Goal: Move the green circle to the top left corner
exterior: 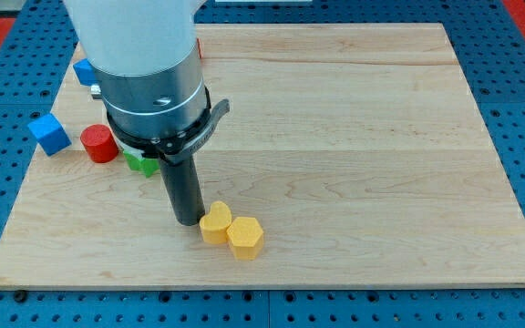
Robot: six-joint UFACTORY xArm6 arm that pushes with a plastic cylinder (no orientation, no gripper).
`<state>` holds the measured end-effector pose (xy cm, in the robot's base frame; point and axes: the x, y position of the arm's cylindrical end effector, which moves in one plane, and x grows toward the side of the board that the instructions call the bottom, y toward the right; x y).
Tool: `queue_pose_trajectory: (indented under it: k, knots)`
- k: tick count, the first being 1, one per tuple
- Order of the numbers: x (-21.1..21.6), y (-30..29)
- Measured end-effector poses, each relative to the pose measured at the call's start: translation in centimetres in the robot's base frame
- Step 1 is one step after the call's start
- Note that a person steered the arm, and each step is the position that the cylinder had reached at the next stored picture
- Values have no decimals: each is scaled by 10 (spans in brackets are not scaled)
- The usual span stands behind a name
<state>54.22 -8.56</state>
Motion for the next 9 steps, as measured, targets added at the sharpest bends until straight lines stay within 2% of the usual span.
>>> queue_pose_trajectory:
  k: [5, 6, 9]
  knots:
    - [-4, -8]
    - [-18, -8]
    - [-55, -65]
